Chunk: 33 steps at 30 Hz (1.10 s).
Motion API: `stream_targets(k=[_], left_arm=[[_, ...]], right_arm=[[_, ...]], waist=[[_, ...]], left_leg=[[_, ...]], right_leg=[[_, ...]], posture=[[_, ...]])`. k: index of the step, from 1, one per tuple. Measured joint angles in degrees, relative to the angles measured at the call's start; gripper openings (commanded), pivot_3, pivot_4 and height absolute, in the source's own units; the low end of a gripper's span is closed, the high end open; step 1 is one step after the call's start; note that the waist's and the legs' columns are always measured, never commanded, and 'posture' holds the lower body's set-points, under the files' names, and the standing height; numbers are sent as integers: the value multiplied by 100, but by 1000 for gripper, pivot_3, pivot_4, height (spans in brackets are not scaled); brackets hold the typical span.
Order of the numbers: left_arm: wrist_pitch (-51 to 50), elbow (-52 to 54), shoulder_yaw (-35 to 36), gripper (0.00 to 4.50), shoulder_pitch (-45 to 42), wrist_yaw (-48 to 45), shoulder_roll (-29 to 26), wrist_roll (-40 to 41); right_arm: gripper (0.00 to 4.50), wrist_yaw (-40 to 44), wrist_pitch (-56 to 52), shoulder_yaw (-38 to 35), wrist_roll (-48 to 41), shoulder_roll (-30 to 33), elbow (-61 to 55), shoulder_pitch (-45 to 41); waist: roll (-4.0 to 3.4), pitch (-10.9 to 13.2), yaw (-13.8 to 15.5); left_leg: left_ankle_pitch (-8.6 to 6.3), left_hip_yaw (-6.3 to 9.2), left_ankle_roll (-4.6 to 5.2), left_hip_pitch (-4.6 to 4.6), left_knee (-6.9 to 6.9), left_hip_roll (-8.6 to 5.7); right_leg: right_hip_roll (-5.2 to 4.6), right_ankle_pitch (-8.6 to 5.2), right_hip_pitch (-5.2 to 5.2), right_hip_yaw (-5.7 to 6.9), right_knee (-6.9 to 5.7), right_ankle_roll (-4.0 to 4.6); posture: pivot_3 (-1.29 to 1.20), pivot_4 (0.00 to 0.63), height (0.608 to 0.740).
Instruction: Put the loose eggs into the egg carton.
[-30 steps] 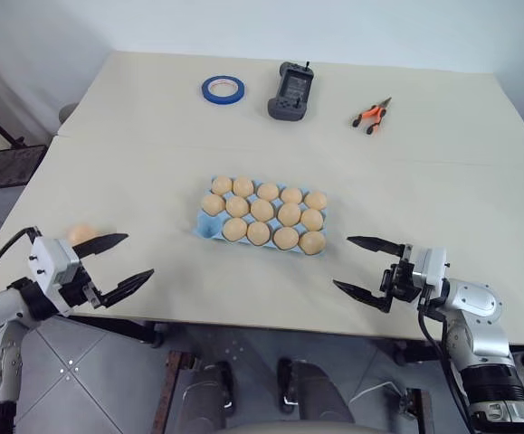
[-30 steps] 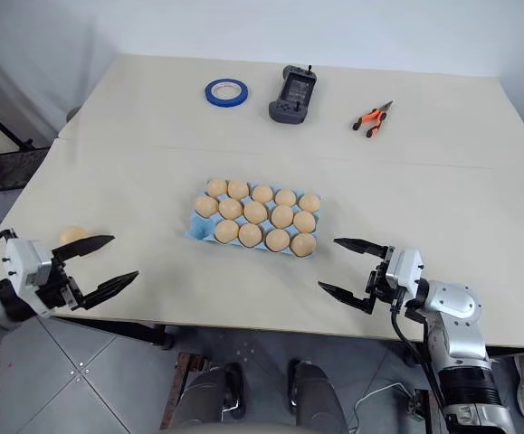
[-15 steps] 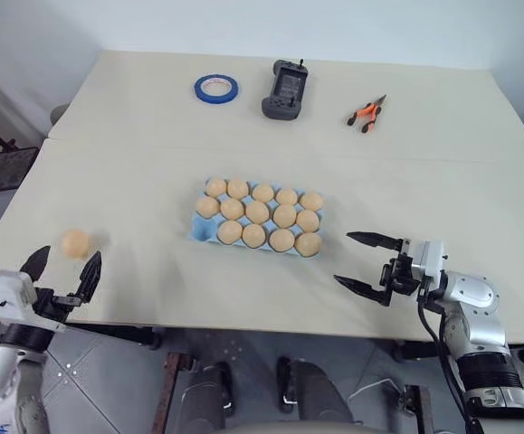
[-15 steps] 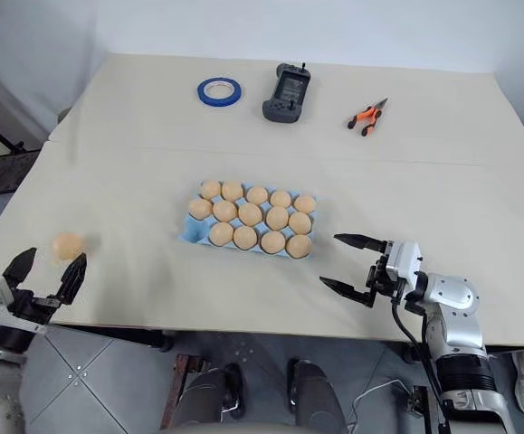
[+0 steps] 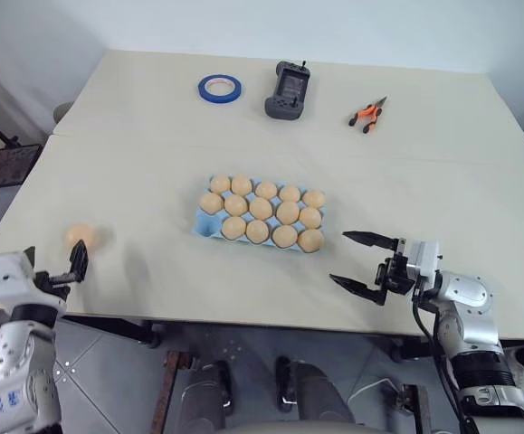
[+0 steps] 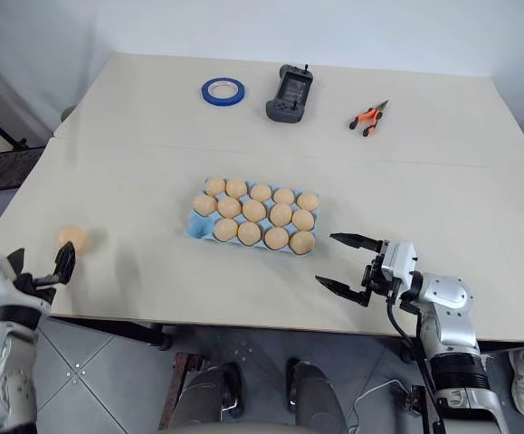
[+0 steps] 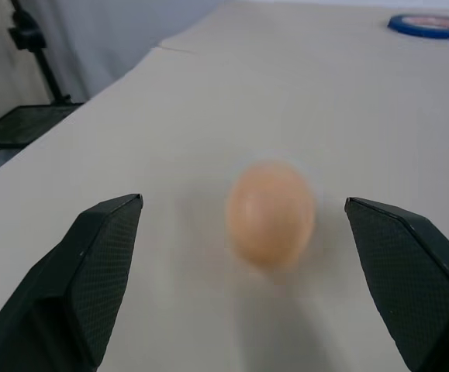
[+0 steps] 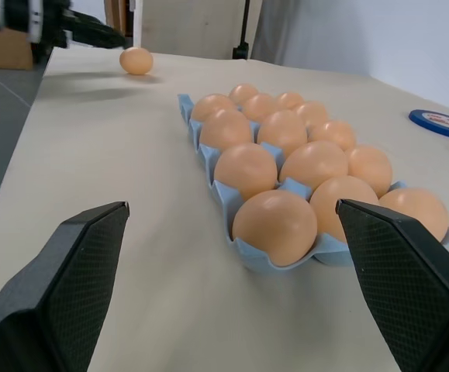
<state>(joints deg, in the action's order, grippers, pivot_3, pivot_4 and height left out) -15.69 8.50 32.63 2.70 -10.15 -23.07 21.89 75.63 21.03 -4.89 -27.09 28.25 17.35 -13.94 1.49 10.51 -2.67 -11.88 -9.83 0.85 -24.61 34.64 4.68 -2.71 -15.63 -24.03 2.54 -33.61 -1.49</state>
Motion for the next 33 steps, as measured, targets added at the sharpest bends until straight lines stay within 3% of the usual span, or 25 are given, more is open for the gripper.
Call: stream_targets(k=[4, 5, 7, 13, 15, 17, 23, 26, 28, 30, 33], left_arm=[[-231, -424, -161, 4457, -313, -88, -176, -16], [-281, -527, -198, 4272, -385, -98, -197, -25], [-318, -650, -248, 3866, -441, -101, -247, -81], [-96, -734, -262, 1942, -519, -384, -282, -128], [55, -719, -372, 1942, -587, -801, -402, -42], [131, -607, -634, 1942, -679, -1402, -663, 80], [58, -144, -1828, 1942, -1489, -3022, -1254, 291], [89, -531, -2475, 1942, -1999, -3471, -1290, 102], [173, -917, -2727, 1942, -2257, -3597, -1268, -68], [268, -1232, -2881, 1942, -2392, -3675, -1216, -226], [393, -1474, -2924, 2579, -2467, -3711, -1122, -304]], right_arm=[[4500, -13, -5, 8, 4, -43, -27, 11], [4500, -14, -11, 14, 4, -56, -50, 27], [4500, -16, -21, 27, 4, -102, -143, 47], [4500, -62, -97, 56, 5, -129, -313, 152], [4500, -106, -101, 56, 7, -129, -364, 188], [4500, -146, -105, 51, 10, -129, -380, 216], [4500, -211, -98, 46, 61, -128, -377, 186], [4500, -285, -92, 6, 72, -128, -370, 163], [4500, -349, -90, 3, 84, -129, -382, 153], [4500, -414, -90, 0, 112, -130, -408, 162], [4500, -518, -92, 1, 119, -132, -582, 252]], waist=[[2, -1, -44], [3, -1, -52], [4, -2, -54], [4, -2, -41], [4, -2, -44], [5, -2, -45], [4, -2, -37], [4, -2, -58], [4, -2, -61], [4, -2, -59], [4, -2, -43]], left_leg=[[0, -20, -5, 31, -15, 6], [2, -23, -13, 38, -22, 7], [6, -30, -27, 37, -29, 9], [29, -19, -69, 42, -29, 13], [29, -15, -70, 44, -27, 12], [29, -14, -70, 44, -22, 10], [30, -19, -68, 45, -3, 4], [34, -18, -64, 50, 3, 3], [35, -16, -64, 50, 3, 6], [36, -12, -70, 50, 5, 7], [39, 3, -79, 48, 12, 10]], right_leg=[[-1, 7, -3, 3, -28, -22], [-2, 10, -7, 4, -34, -27], [-3, 5, -29, 6, -57, -23], [0, -21, -59, 12, -125, 6], [1, -25, -58, 16, -128, 14], [1, -65, -56, 15, -127, 93], [0, -55, -42, 6, -127, 75], [10, -48, -48, -7, -146, 62], [16, -15, -58, -6, -160, 2], [18, -30, -69, -6, -184, 11], [18, -47, -76, 4, -208, 27]], posture=[[0, 150, 740], [0, 150, 740], [0, 150, 740], [0, 150, 740], [0, 150, 740], [0, 150, 740], [0, 150, 740], [0, 150, 740], [0, 150, 740], [0, 150, 740], [0, 150, 740]])
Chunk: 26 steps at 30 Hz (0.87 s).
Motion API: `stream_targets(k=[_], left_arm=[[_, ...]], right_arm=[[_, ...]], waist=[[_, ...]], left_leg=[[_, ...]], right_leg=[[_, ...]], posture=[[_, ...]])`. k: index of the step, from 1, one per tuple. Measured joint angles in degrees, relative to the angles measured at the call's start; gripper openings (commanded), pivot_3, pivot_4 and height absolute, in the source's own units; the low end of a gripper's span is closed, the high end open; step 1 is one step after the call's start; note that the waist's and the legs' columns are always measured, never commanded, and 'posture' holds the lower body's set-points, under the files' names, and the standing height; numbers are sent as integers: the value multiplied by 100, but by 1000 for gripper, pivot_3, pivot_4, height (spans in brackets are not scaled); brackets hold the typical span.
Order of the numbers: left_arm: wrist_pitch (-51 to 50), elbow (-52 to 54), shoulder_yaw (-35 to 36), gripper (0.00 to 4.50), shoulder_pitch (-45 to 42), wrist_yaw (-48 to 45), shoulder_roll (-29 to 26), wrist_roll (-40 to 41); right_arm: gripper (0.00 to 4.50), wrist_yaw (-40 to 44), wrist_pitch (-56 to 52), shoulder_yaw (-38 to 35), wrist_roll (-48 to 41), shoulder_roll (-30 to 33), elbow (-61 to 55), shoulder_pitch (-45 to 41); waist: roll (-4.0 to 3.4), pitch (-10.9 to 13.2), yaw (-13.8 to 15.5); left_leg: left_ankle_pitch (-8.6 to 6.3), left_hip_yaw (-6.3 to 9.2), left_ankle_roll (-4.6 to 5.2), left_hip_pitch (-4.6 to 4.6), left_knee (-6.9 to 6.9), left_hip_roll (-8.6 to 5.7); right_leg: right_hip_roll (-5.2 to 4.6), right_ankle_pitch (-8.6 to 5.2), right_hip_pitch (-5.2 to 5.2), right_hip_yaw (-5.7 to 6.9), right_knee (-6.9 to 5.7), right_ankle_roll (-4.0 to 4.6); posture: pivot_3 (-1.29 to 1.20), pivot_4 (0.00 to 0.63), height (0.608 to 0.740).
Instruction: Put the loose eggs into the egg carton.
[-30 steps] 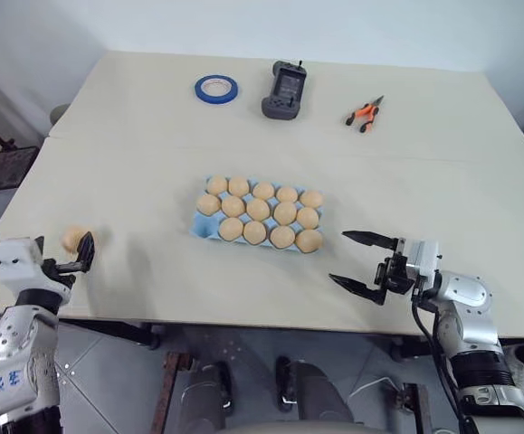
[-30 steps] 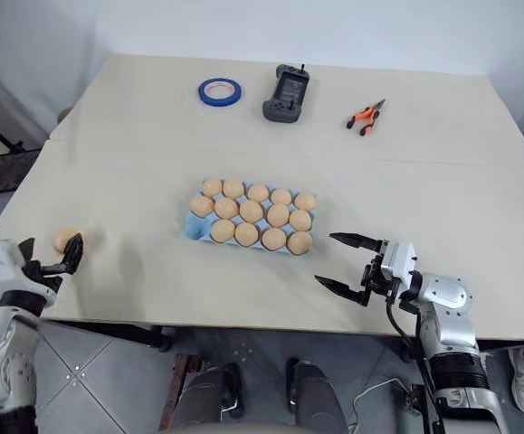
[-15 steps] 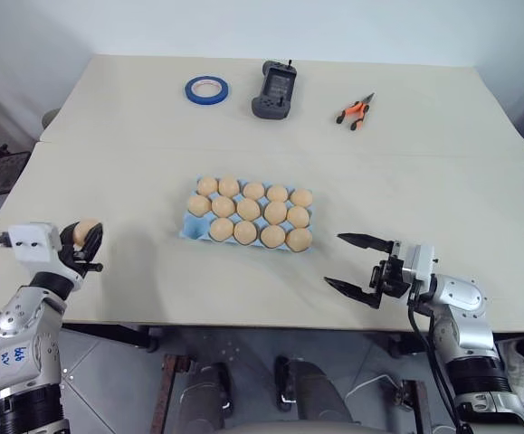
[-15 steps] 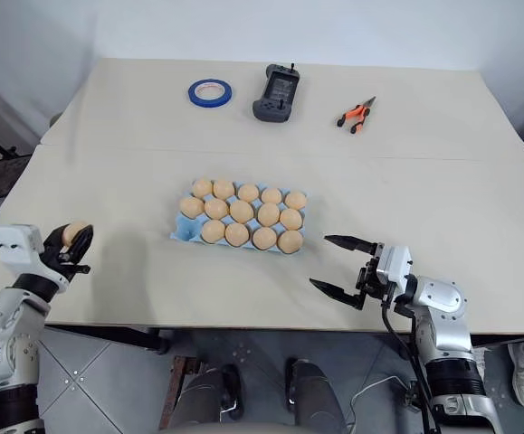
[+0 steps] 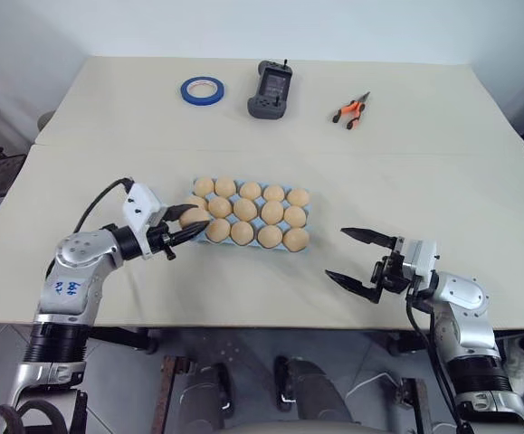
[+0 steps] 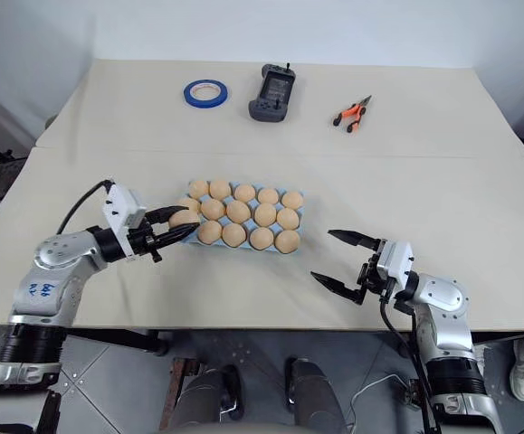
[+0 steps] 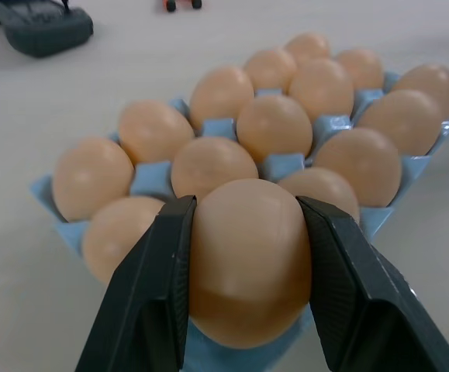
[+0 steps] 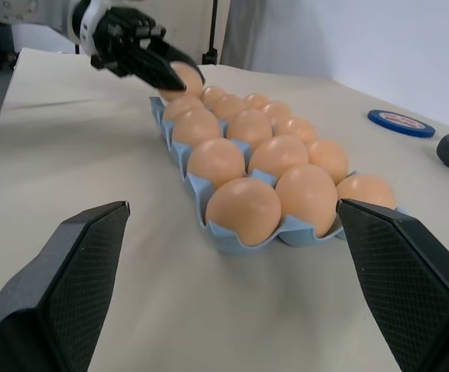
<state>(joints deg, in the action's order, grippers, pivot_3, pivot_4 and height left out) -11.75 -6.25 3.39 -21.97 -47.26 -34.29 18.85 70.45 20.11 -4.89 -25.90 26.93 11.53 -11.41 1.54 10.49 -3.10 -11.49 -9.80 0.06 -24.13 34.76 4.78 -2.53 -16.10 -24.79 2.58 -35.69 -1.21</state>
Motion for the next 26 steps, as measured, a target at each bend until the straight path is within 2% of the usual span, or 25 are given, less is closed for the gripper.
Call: stream_targets(k=[4, 6, 12, 18, 26], left_arm=[[42, -147, -2, 3866, -25, -106, 48, -10], [141, -142, 2, 4487, -19, -115, 49, -34], [484, -103, 307, 4487, 342, -407, -249, 19], [1072, -90, 746, 4487, 872, -949, -647, 125], [1108, 61, 820, 4487, 1059, -831, -669, 112]], right_arm=[[4500, -88, -1, 1, 2, 0, -96, 135], [4500, -113, -1, 1, 2, 0, -106, 160], [4500, -107, -46, 2, 1, 28, -112, 132], [4500, 50, -337, -18, -12, 386, -23, -41], [4500, 80, -402, -25, -3, 402, 216, -317]], waist=[[0, 0, 4], [0, 0, -3], [-1, 1, -23], [-1, 1, 1], [-2, 1, -4]], left_leg=[[1, 15, -2, 0, 30, 2], [2, 16, 1, 2, 35, -1], [5, 17, 3, 4, 36, -2], [4, 24, 2, 2, 28, -2], [3, 22, 4, -2, 25, -3]], right_leg=[[-1, -4, 9, 10, -18, 6], [-3, -27, 16, 7, -15, 46], [-4, -34, 17, 4, -17, 61], [-9, -43, 14, 8, -13, 76], [-12, -44, 19, 6, 7, 78]], posture=[[0, 150, 740], [0, 150, 740], [0, 150, 740], [0, 150, 740], [0, 150, 740]])
